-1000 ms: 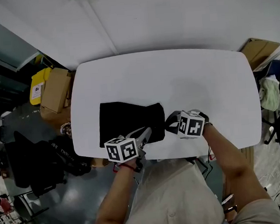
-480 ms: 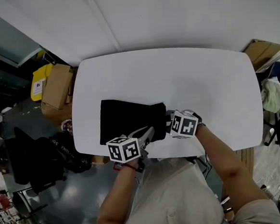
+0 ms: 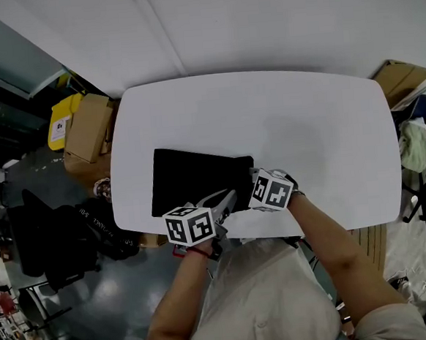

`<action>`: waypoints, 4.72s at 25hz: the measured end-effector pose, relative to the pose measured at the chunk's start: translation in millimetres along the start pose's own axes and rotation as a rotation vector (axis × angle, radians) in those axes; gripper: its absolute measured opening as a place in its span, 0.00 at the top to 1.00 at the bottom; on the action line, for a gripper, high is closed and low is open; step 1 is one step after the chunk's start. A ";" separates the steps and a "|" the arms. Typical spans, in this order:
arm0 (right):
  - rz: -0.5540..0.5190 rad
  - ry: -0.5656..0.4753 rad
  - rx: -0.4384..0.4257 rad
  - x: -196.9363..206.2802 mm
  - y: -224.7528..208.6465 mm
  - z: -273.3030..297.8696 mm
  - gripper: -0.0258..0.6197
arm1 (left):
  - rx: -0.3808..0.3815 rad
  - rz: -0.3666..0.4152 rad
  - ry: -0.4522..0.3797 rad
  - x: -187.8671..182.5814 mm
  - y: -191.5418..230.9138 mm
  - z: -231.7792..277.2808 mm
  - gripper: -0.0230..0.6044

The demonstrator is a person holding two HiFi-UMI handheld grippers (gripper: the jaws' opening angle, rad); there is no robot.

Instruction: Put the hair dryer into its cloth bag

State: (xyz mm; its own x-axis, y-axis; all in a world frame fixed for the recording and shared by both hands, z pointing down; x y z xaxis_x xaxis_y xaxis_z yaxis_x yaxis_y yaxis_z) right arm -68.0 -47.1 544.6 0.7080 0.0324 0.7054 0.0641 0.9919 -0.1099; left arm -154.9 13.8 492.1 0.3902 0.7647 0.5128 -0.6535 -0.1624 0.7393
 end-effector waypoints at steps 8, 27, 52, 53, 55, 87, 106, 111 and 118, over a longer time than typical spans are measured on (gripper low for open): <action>0.009 -0.001 -0.004 -5.5 3.6 12.8 0.87 | -0.006 -0.005 -0.009 1.1 1.3 -1.4 0.91; -0.004 0.015 0.048 -0.7 5.1 19.2 0.82 | -0.030 -0.013 -0.012 2.0 10.9 -5.4 0.91; 0.142 -0.092 0.245 9.1 19.0 -60.3 0.76 | -0.033 0.005 0.004 0.8 15.7 -7.7 0.91; 0.145 -0.097 0.249 8.8 20.4 -62.2 0.76 | -0.032 0.005 0.004 1.3 15.8 -7.5 0.91; 0.153 -0.111 0.259 9.2 23.7 -66.5 0.76 | -0.030 0.007 0.005 3.2 15.4 -6.7 0.91; 0.317 -0.243 0.382 30.8 52.9 -113.7 0.76 | -0.010 0.144 0.115 42.2 -1.0 26.6 0.73; 0.382 -0.458 0.461 10.9 75.4 -161.7 0.77 | 0.025 0.256 0.052 59.8 -8.4 20.6 0.71; 0.383 -0.560 0.487 -2.8 84.9 -185.8 0.77 | 0.069 0.339 -0.038 42.6 -35.3 -8.1 0.72; 0.363 -0.610 0.511 -12.2 101.1 -202.0 0.79 | 0.130 0.435 -0.157 27.3 -69.5 -49.1 0.72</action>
State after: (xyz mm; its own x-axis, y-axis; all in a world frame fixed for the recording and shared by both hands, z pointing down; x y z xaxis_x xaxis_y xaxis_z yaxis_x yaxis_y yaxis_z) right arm 71.9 28.0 383.4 0.1145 0.2720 0.9555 -0.5192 0.8363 -0.1759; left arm -130.7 76.6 433.4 0.1978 0.5068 0.8390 -0.6952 -0.5309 0.4846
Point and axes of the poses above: the fingertips, and each gripper's own axes: z forward along the fingers, y to its left, x out of its underside, the point moved 8 cm from there along -z, backward along the fingers, and after that the axes turned 4 degrees about x, right-handed, at the moved point
